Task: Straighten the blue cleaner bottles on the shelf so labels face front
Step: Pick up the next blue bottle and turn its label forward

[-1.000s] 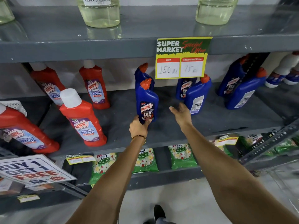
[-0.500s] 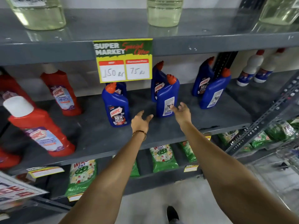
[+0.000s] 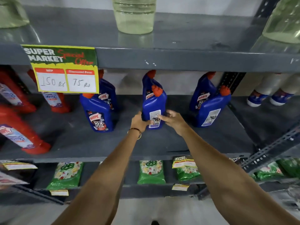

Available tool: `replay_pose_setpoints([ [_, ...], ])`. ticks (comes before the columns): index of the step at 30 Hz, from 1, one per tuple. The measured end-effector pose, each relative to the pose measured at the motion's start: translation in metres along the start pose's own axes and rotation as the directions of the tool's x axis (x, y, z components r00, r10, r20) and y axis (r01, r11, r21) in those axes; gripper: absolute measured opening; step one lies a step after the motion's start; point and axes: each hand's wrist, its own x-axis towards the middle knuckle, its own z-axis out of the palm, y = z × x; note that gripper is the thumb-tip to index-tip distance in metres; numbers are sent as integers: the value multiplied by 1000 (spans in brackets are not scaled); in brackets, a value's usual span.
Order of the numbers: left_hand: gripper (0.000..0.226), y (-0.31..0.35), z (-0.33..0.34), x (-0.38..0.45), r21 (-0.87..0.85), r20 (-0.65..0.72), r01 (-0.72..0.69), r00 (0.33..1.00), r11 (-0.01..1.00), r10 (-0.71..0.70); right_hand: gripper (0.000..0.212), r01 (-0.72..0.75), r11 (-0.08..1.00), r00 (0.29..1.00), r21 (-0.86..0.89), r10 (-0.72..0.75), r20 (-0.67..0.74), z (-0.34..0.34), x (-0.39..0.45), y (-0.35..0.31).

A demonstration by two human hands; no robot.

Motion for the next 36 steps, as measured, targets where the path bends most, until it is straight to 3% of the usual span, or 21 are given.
replay_pose_setpoints([
  [7, 48, 7, -7, -4, -56, -35, -32, 999, 998, 30, 30, 71, 997, 997, -4, -71, -33, 2, 1, -10],
  [10, 44, 15, -6, -7, -102, -122, -94, 989, 990, 81, 34, 96, 993, 994, 61, -92, -62, 0, 1, -20],
  [17, 47, 24, 9, -15, -23, -287, -132, 950, 991, 120, 45, 137, 988, 990, 66, -134, -48, 13, -5, -23],
  [21, 35, 19, 4, -18, -151, -116, -171, 981, 974, 155, 30, 194, 974, 981, 118, -190, -48, 9, -9, -17],
  [25, 21, 15, -9, -17, -378, 107, -102, 982, 920, 153, 47, 178, 967, 984, 181, -179, -15, -5, -10, -13],
  [28, 21, 14, -12, -16, -415, 143, -64, 981, 907, 134, 43, 178, 961, 983, 210, -182, -3, -9, -9, -13],
  [33, 57, 9, -8, -14, -431, 178, -62, 972, 900, 152, 37, 180, 957, 983, 227, -185, -2, -11, -8, -14],
  [36, 58, 12, -2, -13, -476, 157, -42, 979, 878, 132, 41, 159, 963, 979, 218, -182, 89, -9, -8, -18],
])
